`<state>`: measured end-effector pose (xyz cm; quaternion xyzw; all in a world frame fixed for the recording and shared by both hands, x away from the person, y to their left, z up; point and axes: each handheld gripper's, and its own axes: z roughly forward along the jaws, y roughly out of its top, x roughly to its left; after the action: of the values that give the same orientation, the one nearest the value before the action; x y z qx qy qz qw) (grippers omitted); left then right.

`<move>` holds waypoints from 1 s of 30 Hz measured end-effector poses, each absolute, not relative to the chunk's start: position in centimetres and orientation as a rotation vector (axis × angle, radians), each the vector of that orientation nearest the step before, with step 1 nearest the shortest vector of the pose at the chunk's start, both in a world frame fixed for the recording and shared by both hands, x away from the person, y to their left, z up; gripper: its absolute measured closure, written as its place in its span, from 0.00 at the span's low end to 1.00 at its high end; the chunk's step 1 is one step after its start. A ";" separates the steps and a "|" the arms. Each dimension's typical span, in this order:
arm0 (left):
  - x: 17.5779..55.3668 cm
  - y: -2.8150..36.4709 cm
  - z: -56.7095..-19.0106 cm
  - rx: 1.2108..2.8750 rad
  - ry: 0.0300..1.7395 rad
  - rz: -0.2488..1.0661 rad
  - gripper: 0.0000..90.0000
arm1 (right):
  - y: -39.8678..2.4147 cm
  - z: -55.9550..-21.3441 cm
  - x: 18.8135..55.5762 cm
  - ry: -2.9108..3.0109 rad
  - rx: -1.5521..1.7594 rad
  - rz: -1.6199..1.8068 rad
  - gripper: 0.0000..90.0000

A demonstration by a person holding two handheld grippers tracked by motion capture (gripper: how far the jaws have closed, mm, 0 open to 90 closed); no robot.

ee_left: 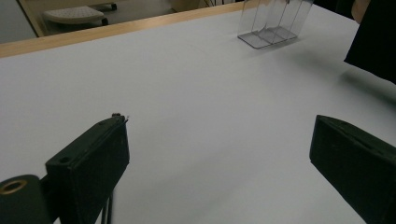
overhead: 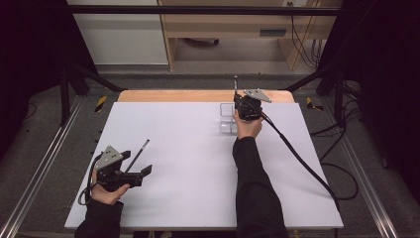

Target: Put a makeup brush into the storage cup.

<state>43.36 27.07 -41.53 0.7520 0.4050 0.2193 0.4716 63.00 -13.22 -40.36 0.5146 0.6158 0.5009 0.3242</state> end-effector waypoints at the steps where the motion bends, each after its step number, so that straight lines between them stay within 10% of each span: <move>1: 43.4 27.1 -41.5 1.841 0.992 0.537 0.05 | -13.2 -40.5 63.0 1.619 1.351 1.313 0.94; 30: 43.3 26.7 -41.5 1.846 0.983 0.535 0.05 | -14.0 -42.6 60.6 1.705 1.387 1.267 0.88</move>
<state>43.30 26.68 -41.51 0.7539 0.4014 0.2184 0.4720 60.64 -14.00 -42.56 0.5220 0.6417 0.4767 0.2976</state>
